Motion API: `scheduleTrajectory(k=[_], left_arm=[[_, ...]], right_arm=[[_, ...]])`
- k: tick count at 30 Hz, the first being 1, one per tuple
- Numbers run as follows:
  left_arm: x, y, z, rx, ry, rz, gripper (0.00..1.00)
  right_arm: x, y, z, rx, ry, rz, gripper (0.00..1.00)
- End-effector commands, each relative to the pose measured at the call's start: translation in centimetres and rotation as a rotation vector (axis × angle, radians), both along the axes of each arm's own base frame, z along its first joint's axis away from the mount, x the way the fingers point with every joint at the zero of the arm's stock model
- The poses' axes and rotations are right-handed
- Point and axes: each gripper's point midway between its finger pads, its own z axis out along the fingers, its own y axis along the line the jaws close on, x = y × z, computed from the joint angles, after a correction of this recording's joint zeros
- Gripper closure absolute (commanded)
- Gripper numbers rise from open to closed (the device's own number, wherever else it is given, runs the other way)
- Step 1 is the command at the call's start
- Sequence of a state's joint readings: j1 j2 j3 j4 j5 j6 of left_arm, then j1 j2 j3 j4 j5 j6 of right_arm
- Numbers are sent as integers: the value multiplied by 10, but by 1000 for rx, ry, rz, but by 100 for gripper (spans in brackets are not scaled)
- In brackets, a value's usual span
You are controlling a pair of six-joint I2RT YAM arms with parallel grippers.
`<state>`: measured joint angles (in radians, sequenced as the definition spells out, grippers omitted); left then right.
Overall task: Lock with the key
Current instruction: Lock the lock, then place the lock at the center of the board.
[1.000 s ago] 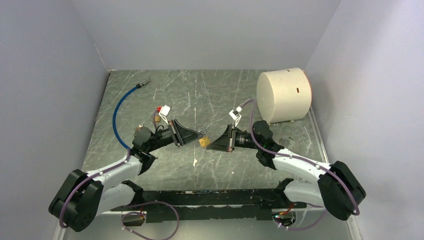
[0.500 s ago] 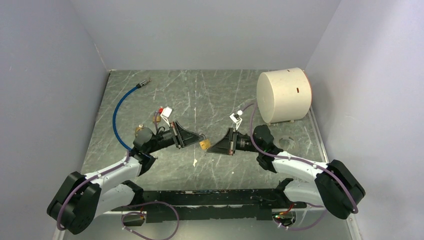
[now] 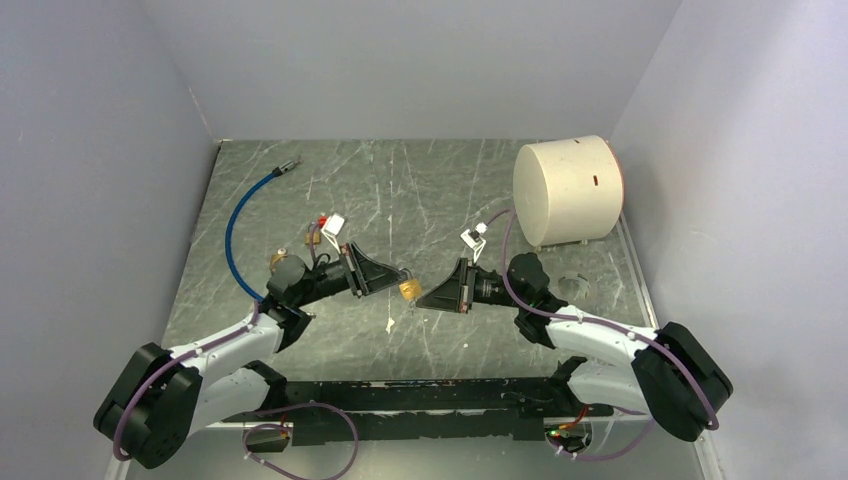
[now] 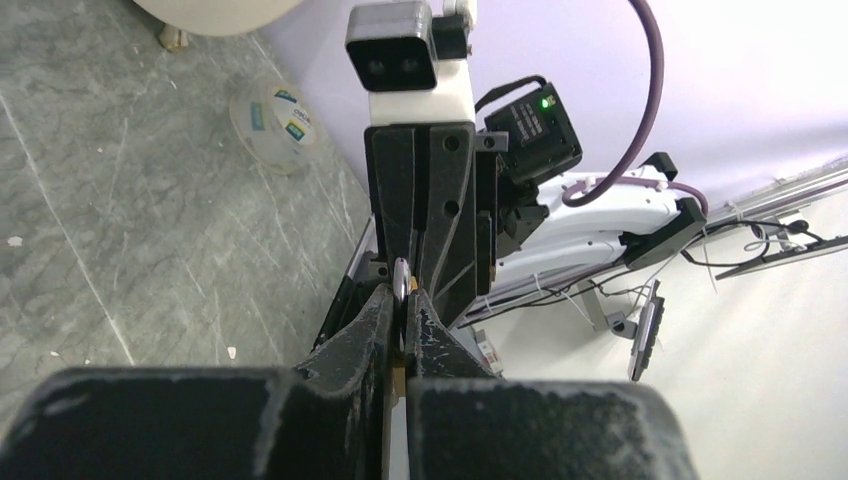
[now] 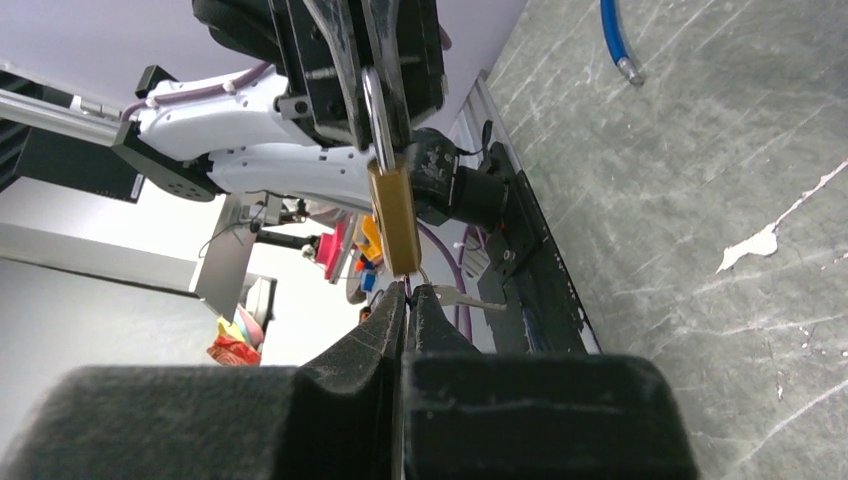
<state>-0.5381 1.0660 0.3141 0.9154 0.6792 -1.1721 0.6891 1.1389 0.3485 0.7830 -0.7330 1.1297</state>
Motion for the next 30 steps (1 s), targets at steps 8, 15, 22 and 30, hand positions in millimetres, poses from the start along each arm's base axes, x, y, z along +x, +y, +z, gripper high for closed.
scheduleTrajectory(k=[8,15,22,30], left_arm=[[13,11,35,-116,-116,107,97],[14,9,27,-81,-88,99,97],[24,-3,-17,178,53,57,97],[30,-39,-61,226,215,-80,97]], right_arm=[[-25,-7,-15,-11,32,66,100],[-12,-10,-29,-120,34,-19,100],[25,-43,-47,-359,41,-328,100],[49,-105,-67,-553,168,-688,100]])
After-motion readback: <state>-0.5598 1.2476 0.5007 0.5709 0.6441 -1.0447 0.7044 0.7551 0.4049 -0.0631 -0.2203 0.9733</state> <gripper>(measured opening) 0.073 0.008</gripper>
